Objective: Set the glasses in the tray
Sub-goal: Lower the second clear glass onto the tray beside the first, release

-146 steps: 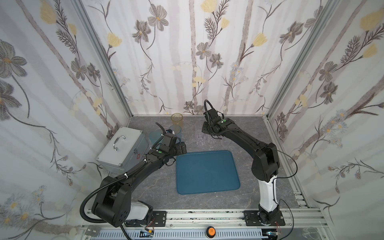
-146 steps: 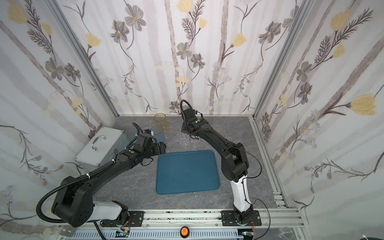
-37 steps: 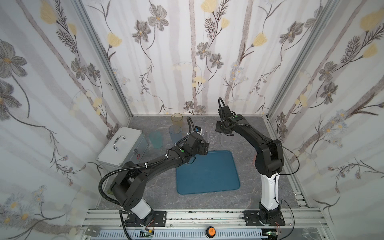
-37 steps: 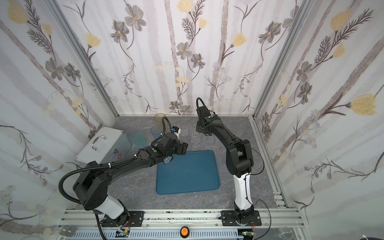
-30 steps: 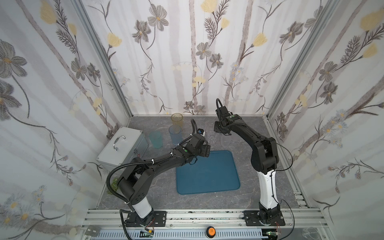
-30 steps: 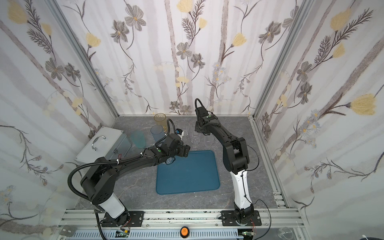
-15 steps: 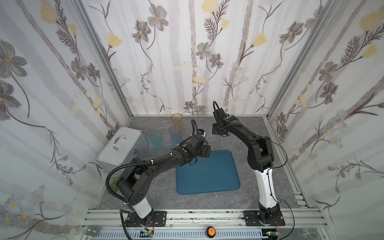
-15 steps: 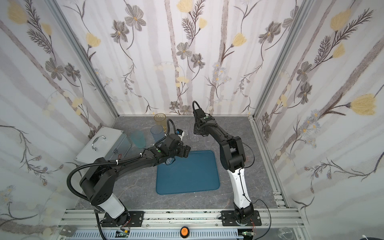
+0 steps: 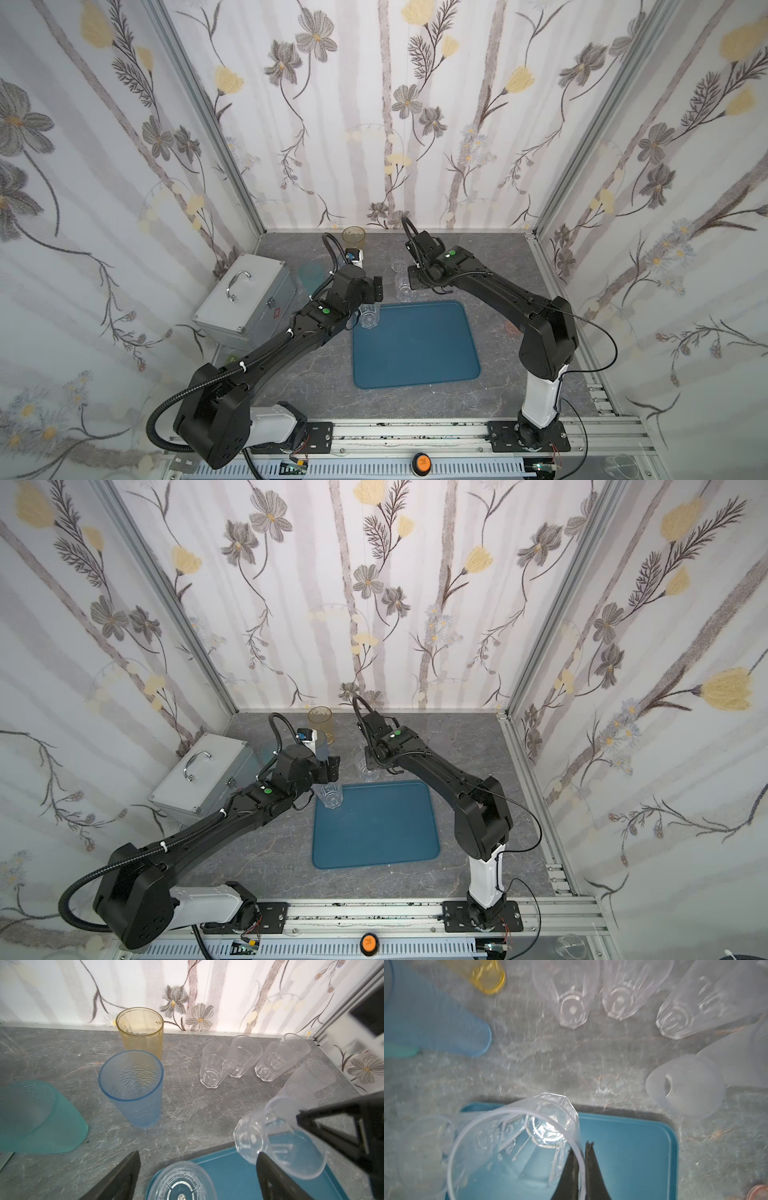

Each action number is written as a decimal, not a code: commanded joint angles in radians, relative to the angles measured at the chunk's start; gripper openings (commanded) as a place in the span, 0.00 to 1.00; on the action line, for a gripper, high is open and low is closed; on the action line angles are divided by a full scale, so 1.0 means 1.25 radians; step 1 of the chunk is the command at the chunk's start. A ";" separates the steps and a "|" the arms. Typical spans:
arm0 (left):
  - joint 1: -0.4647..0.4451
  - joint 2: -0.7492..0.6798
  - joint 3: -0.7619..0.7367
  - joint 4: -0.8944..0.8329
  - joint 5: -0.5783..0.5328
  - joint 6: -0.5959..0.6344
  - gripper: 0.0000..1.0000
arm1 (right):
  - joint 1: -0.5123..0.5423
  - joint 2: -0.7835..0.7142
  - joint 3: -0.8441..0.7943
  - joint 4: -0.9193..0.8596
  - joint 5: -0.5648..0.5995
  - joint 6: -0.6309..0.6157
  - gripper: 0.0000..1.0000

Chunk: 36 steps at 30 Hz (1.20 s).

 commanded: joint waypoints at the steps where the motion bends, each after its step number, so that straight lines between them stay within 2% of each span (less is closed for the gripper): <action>1: 0.007 -0.057 -0.039 0.010 -0.043 0.008 0.91 | 0.044 -0.024 -0.048 0.003 0.014 0.054 0.06; 5: 0.008 -0.081 -0.080 0.015 -0.021 -0.018 0.91 | 0.070 0.006 -0.058 0.002 0.031 0.066 0.06; 15: 0.007 -0.067 -0.093 0.033 0.024 -0.055 0.90 | 0.069 0.094 0.006 0.005 0.063 0.052 0.05; 36: 0.007 -0.042 -0.092 0.056 0.039 -0.056 0.90 | 0.070 0.111 0.003 0.028 0.018 0.050 0.10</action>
